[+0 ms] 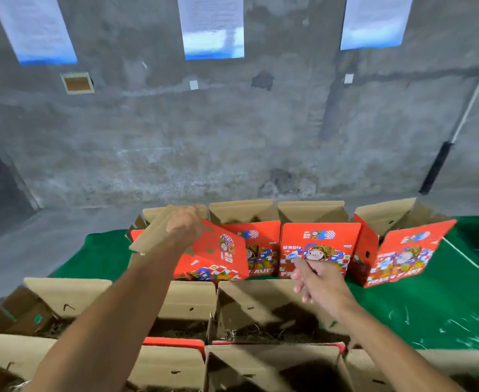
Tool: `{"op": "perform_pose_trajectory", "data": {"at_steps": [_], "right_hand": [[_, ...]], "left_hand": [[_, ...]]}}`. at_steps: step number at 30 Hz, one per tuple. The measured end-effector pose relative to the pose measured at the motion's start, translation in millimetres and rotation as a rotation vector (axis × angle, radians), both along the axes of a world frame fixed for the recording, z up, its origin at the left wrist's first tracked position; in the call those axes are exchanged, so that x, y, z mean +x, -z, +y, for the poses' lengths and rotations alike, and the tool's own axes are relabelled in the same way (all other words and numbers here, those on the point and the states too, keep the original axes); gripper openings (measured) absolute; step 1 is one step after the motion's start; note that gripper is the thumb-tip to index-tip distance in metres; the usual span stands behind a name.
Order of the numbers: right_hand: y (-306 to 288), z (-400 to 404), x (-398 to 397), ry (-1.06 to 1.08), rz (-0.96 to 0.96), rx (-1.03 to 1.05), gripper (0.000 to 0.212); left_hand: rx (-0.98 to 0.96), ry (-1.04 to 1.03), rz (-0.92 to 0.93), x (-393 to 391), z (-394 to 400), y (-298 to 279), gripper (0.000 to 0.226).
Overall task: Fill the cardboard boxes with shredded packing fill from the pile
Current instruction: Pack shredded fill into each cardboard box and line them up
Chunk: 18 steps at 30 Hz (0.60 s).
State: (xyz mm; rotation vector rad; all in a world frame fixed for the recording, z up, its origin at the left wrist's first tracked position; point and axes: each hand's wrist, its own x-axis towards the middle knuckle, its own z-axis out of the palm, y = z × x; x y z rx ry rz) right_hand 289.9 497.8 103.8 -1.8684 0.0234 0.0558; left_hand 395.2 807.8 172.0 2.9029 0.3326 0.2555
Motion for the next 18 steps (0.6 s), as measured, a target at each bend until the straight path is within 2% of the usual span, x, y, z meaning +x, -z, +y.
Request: {"op": "perform_pose_trajectory", "data": {"at_steps": [5,10,14,18], "right_hand": [[-20.4,-71.8,-47.3,0.051,-0.061,-0.021,0.047],[-47.8,-154.8,-98.5,0.088,-0.104,-0.049,0.039],[-81.7,-232.0,-139.4,0.057,-0.173,-0.066,0.032],[-104.5,-323.7,-185.0,-0.031,-0.289,-0.096,0.012]], "left_hand": [[-0.028,0.070,-0.111,-16.6,-62.4,-49.0,0.024],[-0.145,0.124,-0.209,-51.3,-157.3,-105.5,0.021],[-0.170,0.170,-0.326,-109.4,-261.0,-145.4,0.023],[-0.090,0.259,-0.372,-171.2,-389.3,-169.5,0.022]]}}
